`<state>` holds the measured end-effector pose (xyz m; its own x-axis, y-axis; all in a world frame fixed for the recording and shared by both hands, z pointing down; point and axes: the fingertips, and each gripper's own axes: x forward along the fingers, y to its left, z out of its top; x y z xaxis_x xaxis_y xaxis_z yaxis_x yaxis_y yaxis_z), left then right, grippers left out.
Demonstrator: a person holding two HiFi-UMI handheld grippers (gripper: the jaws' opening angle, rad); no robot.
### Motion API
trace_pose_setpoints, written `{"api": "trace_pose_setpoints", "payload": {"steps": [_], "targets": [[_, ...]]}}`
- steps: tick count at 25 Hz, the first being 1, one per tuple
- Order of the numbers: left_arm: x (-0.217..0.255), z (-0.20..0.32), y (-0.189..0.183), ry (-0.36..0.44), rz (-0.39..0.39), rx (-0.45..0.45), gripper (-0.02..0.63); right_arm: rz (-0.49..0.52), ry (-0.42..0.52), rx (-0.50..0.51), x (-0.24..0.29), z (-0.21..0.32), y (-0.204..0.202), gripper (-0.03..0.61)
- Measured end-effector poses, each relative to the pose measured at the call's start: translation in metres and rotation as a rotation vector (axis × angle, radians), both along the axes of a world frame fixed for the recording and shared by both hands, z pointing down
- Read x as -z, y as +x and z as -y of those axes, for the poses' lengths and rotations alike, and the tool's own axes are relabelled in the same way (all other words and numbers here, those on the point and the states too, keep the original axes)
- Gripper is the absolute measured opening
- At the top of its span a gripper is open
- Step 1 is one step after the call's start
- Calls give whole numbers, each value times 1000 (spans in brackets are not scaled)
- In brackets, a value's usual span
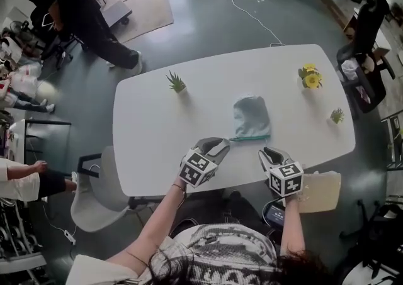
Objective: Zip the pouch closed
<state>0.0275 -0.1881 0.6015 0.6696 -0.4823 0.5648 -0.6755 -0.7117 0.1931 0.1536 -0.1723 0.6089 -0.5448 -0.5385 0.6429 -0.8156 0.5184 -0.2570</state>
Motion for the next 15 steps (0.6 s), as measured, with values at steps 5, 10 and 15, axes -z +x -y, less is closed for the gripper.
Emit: {"api": "trace_pose_setpoints", "payload": {"steps": [5,10,15], "targets": [[32,-27,9,68,-43,55,104,108,75,-5,35,-21,-16,66],[61,-59,11,121,-85,131,94,143,143,30,61,-51,-27,66],[84,-90,13,169,-102,161,91,189,199,53,80,-79,-35,65]]}}
